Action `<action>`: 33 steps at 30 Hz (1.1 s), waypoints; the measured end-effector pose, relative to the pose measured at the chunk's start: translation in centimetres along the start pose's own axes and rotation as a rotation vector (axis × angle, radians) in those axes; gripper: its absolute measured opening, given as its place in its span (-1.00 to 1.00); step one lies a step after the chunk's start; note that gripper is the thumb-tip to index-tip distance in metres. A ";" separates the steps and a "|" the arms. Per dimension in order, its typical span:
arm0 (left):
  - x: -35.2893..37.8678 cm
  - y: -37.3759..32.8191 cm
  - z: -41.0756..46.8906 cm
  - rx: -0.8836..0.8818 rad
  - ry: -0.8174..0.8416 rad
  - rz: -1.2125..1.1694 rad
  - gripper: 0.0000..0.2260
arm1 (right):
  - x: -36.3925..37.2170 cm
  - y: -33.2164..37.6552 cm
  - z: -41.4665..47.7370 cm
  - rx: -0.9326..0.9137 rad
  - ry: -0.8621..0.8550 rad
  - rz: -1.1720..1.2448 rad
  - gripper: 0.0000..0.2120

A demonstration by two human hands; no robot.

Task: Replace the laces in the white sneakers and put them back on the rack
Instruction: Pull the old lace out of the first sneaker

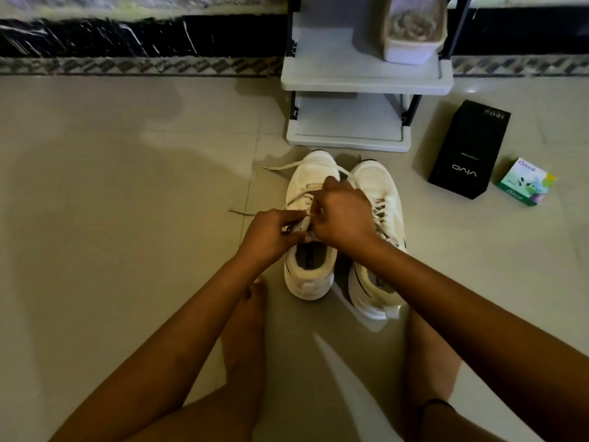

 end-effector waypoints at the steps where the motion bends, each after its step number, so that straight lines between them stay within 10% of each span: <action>1: 0.2 0.0 0.0 -0.001 -0.011 0.021 -0.52 | 0.2 -0.2 0.2 0.082 0.022 0.124 -0.74; 6: 0.5 0.0 0.0 0.016 -0.039 0.083 -0.56 | 0.8 -0.6 0.2 0.345 0.077 0.761 -0.95; 12: 0.6 0.0 0.1 0.012 -0.045 0.107 -0.58 | 0.0 -0.4 -1.2 -0.108 -0.044 -0.156 -0.68; 16: 0.7 0.5 0.2 -0.003 -0.033 0.069 -0.56 | 0.6 -0.3 -1.5 -0.220 -0.151 -0.196 -0.72; 23: 0.9 0.5 0.0 0.005 -0.084 0.045 -0.53 | 0.5 -0.4 -0.7 0.328 0.118 0.816 -0.93; 29: 1.0 0.4 0.0 0.007 -0.076 0.049 -0.58 | 0.3 -1.0 -1.5 -0.010 0.045 -0.038 -0.62; 33: 1.1 0.7 0.2 -0.011 -0.062 0.058 -0.55 | 0.0 -0.1 -1.7 -0.146 -0.099 -0.155 -0.66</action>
Point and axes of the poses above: each hand's wrist, its own z-axis towards the middle knuckle, its own x-axis out of the palm, y = z × x, the point moved 1 cm from there along z, towards the middle knuckle, and after that the axes turned 4 degrees about z, right-handed, at the moved point
